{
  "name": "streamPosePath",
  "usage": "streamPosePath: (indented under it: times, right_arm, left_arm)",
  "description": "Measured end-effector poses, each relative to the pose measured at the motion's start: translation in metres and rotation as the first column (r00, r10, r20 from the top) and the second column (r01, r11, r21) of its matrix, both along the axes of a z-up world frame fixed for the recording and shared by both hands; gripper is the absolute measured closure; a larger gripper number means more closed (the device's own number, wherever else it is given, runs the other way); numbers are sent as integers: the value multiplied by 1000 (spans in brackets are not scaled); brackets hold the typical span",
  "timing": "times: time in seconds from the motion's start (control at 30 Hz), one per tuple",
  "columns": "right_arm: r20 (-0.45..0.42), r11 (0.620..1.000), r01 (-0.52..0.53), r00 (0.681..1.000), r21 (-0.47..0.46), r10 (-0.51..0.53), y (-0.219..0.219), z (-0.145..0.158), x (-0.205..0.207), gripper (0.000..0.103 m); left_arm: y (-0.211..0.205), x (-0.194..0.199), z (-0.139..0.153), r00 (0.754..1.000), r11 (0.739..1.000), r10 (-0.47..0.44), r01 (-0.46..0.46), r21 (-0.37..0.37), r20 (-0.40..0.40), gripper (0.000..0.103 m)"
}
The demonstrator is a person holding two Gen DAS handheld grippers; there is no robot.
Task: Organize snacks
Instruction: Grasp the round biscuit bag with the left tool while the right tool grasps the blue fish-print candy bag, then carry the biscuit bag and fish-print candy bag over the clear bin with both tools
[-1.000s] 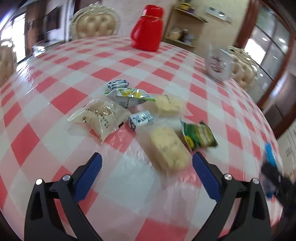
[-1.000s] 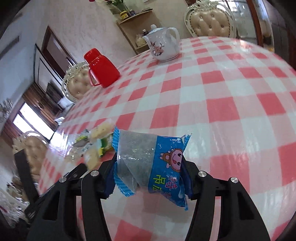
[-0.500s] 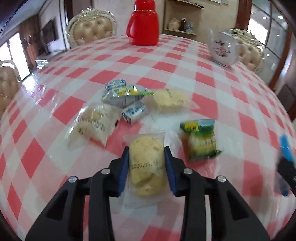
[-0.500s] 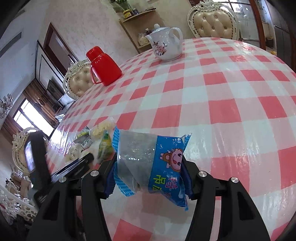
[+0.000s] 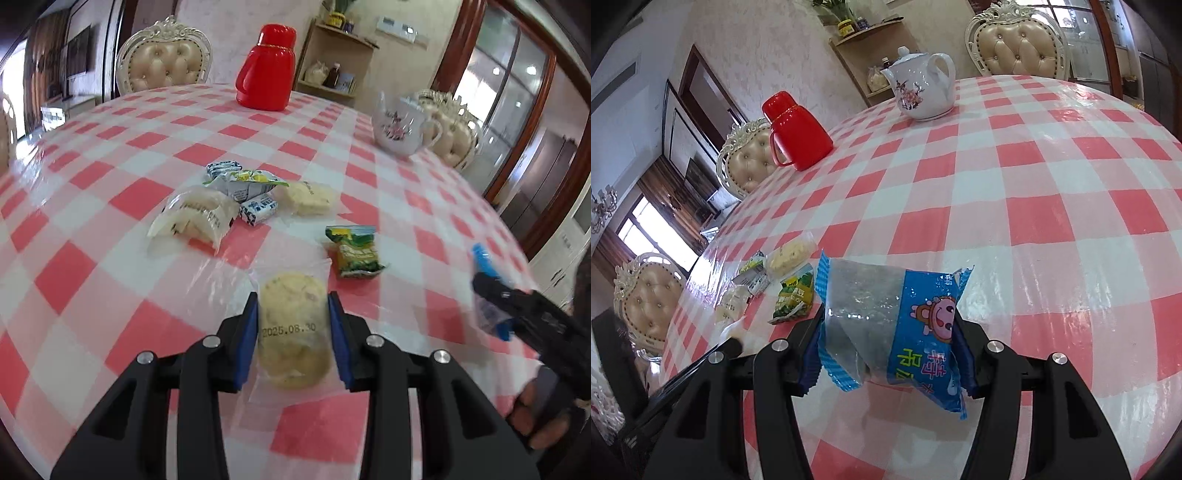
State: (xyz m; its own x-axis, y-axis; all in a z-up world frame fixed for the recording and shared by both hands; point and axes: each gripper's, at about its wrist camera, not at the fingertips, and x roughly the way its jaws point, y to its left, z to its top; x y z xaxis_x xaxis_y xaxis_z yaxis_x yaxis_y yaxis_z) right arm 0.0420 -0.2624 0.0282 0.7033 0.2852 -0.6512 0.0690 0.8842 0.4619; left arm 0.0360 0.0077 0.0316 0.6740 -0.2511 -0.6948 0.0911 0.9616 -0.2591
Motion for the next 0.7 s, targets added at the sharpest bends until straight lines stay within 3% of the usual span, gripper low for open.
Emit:
streamPosePath:
  times: [0.1, 0.2, 0.27, 0.4, 0.53, 0.7]
  right_arm:
    - [12, 999, -7, 1000, 46, 7, -2, -1, -3, 46]
    - [23, 993, -4, 1000, 114, 1, -6, -1, -15, 46]
    - [40, 994, -2, 999, 108, -2, -3, 4, -26, 46]
    - [70, 998, -11, 998, 60, 7, 13, 8, -55, 46]
    - [50, 987, -41, 998, 153, 34, 19, -1, -72, 46]
    - [58, 979, -58, 997, 195, 47, 33, 0, -92, 46]
  left_arm:
    - [10, -15, 5, 999, 999, 20, -19, -33, 27, 66]
    - [11, -29, 11, 996, 999, 39, -39, 8, 75, 67]
    - [10, -36, 15, 994, 999, 35, -37, 18, 101, 66]
    - [3, -47, 17, 993, 999, 7, -12, 44, 114, 66]
    - [3, -63, 15, 992, 999, 5, -11, 53, 124, 66]
    - [5, -87, 14, 992, 999, 24, -30, 46, 121, 66]
